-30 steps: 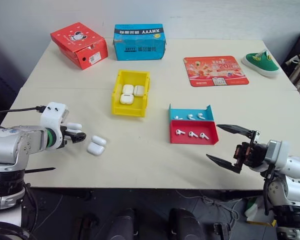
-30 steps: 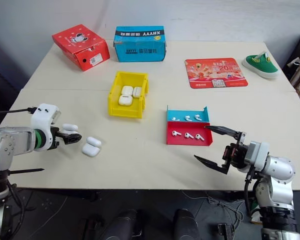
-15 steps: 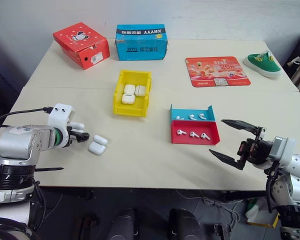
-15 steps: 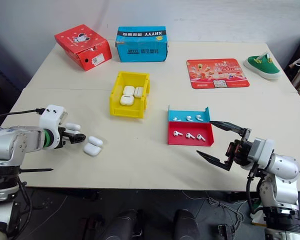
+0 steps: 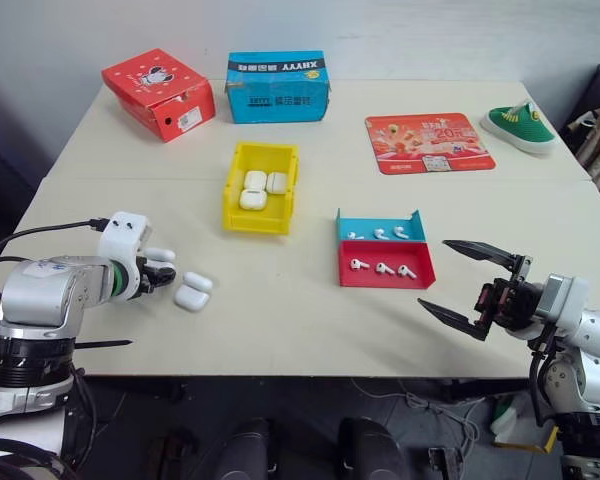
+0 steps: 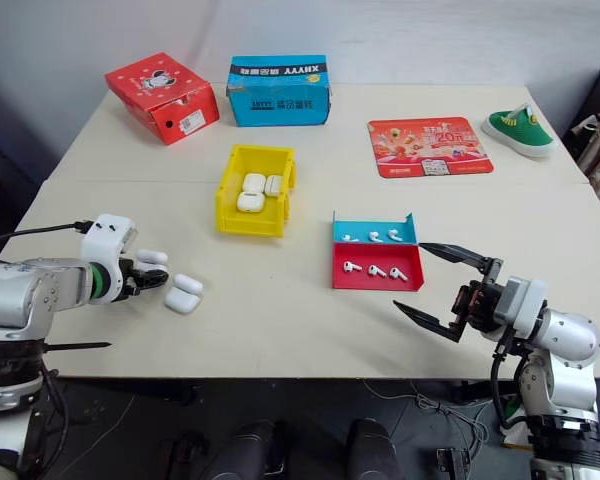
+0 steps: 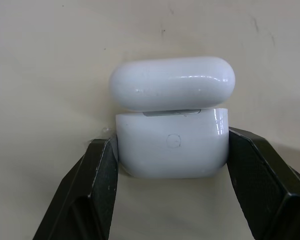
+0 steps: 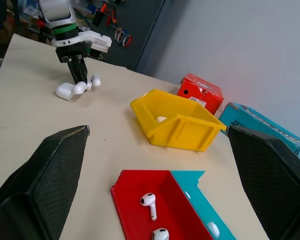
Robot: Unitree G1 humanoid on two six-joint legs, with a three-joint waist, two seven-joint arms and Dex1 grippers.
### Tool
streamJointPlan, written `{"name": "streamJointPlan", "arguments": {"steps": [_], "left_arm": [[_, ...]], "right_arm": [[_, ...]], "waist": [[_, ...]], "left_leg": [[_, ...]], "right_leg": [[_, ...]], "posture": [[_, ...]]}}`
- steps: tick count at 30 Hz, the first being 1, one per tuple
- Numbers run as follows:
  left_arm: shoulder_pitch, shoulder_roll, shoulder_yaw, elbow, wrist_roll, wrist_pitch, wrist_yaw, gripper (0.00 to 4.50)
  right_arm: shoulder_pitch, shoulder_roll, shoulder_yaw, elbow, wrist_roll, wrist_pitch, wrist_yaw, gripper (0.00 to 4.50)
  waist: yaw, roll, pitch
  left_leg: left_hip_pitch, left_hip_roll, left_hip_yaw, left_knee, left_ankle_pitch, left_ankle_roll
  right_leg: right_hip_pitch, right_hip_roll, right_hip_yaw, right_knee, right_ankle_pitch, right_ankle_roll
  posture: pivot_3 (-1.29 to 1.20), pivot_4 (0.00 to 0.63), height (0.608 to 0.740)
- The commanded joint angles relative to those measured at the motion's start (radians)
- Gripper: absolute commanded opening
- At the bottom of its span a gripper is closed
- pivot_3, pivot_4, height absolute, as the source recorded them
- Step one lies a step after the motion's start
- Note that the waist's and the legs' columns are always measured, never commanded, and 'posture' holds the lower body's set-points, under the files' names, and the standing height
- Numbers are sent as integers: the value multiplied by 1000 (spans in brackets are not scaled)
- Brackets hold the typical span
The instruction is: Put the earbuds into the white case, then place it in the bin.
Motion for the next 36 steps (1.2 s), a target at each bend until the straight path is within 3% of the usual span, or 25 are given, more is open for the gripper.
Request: {"name": "streamJointPlan", "arguments": {"steps": [1,2,4,6,9,14,22,25,29,33,36], "left_arm": [[50,13,107,15,24,-152,-19,2767],[49,0,145,19,14,-197,-27,2767],[52,-51,285,25,-38,-485,-102,2767],[81,-105,402,-32,-183,-745,-362,2767],[120,-166,450,-71,-295,-908,-545,2767],[168,-265,322,-169,-341,-996,-609,2767],[287,-392,70,-295,-386,-1037,-707,2767],[290,-425,10,-291,-375,-1062,-702,2767],[293,-463,-66,-288,-354,-1100,-710,2767],[294,-491,-107,-259,-325,-1165,-722,2767],[290,-496,-134,-251,-313,-1180,-725,2767]], "right_arm": [[-10,-24,-33,-4,12,-16,4,4500],[-11,-25,-34,-3,12,-16,3,4500],[-17,-29,-36,3,10,-15,1,4500],[-16,-61,-39,9,-9,23,-11,4500],[1,-138,-65,24,-61,111,-79,4500],[127,-309,-111,13,-189,338,-221,4500],[287,-341,-256,183,-210,302,-213,4500],[276,-359,-239,156,-232,329,-224,4500],[179,-418,-177,-25,-161,566,-236,4500],[54,-487,-55,-187,-78,856,-223,4500],[-37,-520,63,-241,-116,947,-229,4500]], "waist": [[-4,0,0],[-4,0,0],[2,-2,1],[5,-3,0],[8,-2,0],[27,-2,0],[32,-2,0],[23,-2,0],[14,2,0],[14,2,0],[26,2,0]], "left_leg": [[0,1,1,0,0,0],[0,1,1,0,0,0],[-2,3,1,1,0,0],[-7,3,1,4,0,0],[-13,3,1,14,-5,3],[-12,0,2,17,-8,8],[-9,0,3,16,-9,10],[-8,2,5,16,-9,10],[-7,4,7,17,-9,10],[-8,7,5,17,-11,8],[-9,7,3,18,-11,8]], "right_leg": [[0,0,0,0,0,0],[-1,1,0,0,0,0],[-2,1,-1,0,0,0],[-6,1,-1,0,0,-1],[-9,-1,-2,1,1,-1],[-3,-3,-2,-3,2,1],[2,-1,-3,-11,4,4],[2,0,-2,-14,4,4],[2,0,-1,-14,4,4],[2,1,-3,-14,3,3],[2,1,-6,-15,3,2]], "posture": [[0,150,740],[0,150,740],[0,150,740],[0,150,740],[0,150,740],[0,150,740],[0,150,740],[0,150,740],[0,150,740],[0,150,740],[0,150,740]]}}
